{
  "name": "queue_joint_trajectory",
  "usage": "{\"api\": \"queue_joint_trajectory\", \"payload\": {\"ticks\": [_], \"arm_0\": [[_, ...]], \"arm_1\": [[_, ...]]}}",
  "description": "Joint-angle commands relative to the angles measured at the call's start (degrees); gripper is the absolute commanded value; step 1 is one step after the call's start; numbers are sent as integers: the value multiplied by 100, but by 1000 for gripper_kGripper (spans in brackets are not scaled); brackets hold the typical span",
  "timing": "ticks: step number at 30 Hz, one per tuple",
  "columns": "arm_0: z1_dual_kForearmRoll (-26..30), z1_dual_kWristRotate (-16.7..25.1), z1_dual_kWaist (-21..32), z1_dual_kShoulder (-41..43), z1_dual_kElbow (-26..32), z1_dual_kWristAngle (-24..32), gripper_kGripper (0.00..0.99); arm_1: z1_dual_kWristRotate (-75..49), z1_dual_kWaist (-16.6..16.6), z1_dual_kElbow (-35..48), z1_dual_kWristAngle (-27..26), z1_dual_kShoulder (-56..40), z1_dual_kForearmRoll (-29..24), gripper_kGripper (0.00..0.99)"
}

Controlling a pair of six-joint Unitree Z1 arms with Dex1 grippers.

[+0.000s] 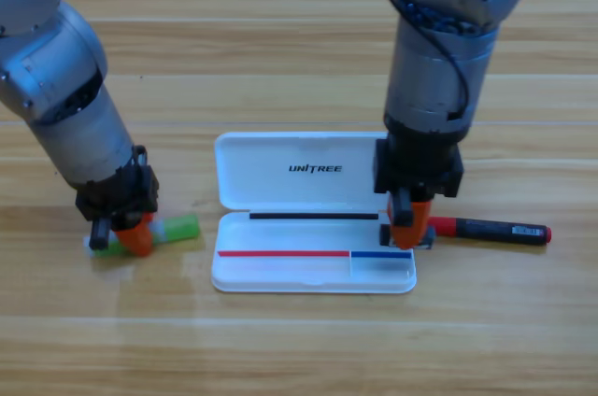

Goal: Clean up eraser and pencils

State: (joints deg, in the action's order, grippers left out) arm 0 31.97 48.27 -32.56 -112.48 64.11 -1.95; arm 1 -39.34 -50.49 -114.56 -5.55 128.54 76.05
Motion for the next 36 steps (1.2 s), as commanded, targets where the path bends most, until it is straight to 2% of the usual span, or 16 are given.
{"api": "queue_joint_trajectory", "payload": {"ticks": [1,2,3,12,23,36], "arm_0": [[-86,77,39,-248,-109,45,91],[-86,86,39,-239,-109,36,18],[-86,86,39,-221,-109,36,0],[46,77,39,-2,-74,-16,0],[837,112,39,693,260,-78,0],[1277,174,39,1088,427,-139,0]], "arm_1": [[-30,-233,-286,98,646,199,28],[-39,-242,-321,116,699,199,28],[-39,-242,-347,133,743,199,28],[-39,-277,-470,168,954,199,29],[-30,-277,-655,247,1129,199,35],[-30,-277,-717,327,1208,199,37]]}}
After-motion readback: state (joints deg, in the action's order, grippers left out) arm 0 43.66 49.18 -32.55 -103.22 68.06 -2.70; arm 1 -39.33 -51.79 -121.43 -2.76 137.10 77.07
